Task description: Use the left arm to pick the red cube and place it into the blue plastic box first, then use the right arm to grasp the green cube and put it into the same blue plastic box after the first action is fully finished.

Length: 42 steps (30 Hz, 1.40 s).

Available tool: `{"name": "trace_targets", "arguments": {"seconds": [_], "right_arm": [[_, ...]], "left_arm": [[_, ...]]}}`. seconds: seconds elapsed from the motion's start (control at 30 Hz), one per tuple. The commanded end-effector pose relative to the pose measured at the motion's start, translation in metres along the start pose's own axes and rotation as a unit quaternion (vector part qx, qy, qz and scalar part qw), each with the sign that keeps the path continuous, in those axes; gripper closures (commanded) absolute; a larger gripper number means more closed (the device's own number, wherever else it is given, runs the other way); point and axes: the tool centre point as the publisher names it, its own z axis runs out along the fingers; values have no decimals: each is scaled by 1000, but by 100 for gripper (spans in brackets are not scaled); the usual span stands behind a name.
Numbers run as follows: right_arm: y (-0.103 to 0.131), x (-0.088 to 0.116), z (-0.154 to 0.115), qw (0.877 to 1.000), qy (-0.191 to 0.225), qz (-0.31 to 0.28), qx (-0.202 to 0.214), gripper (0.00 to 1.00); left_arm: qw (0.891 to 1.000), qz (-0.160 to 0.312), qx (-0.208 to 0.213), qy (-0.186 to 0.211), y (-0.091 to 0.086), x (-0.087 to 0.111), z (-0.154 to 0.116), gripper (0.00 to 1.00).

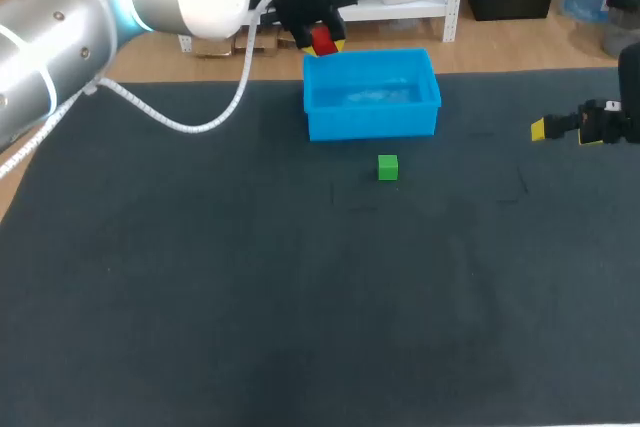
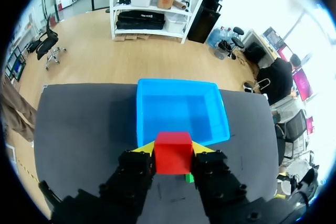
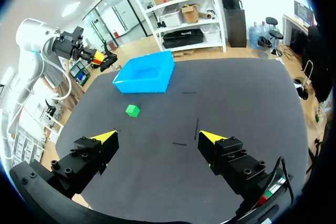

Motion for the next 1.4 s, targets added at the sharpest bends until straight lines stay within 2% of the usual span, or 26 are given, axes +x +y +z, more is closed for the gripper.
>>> {"name": "trace_targets", "arguments": {"seconds": [0.03, 0.3, 0.73, 1.4], "right_arm": [[0, 0, 0, 1000, 1, 0, 1, 0], [0, 0, 0, 1000, 1, 0, 1, 0], [0, 0, 0, 1000, 1, 0, 1, 0], [0, 0, 0, 1000, 1, 0, 1, 0]], "left_arm": [[1000, -2, 20, -13, 6, 8, 3, 100], [999, -3, 37, -23, 5, 8, 8, 100], [999, 7, 35, -17, -4, 6, 20, 100], [997, -4, 57, -44, -10, -2, 35, 100]]}}
